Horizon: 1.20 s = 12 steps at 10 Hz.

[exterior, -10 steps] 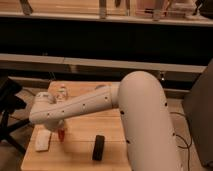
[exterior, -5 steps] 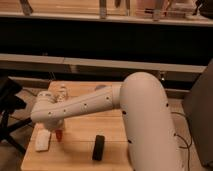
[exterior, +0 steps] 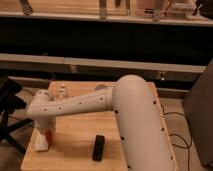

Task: Place the pepper on the white sponge

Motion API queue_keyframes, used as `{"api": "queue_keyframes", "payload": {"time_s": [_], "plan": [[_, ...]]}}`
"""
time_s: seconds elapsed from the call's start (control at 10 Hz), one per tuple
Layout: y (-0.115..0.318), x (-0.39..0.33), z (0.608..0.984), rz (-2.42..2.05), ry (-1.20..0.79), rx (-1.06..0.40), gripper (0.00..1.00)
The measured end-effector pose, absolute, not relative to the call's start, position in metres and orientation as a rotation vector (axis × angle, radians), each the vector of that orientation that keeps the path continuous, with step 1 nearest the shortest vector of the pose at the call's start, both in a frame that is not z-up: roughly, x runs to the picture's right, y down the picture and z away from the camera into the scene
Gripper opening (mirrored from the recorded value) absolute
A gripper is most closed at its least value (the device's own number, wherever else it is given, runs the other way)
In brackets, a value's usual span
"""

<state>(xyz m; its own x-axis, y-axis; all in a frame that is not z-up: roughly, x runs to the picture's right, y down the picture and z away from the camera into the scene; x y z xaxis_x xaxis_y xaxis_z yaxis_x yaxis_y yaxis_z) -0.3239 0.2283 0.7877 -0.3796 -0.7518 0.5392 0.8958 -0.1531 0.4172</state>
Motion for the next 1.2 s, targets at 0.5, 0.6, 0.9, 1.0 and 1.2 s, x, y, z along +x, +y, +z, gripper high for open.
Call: {"api": "queue_keyframes", "payload": {"time_s": [0.5,0.6,0.9,1.0,1.2], "plan": [[0.238,-0.352,0.783,-1.833,-0.912,-0.225,0.63],[0.239,-0.351,0.783,-1.832,-0.914,-0.227,0.72],[0.23,-0.342,0.778,-1.823,-0.903,-0.221,0.8],[0.225,-0.338,0.778,-1.824,-0.903,-0.224,0.8],[0.222,-0.336,0.776,-1.829,-0.908,-0.223,0.8]]}}
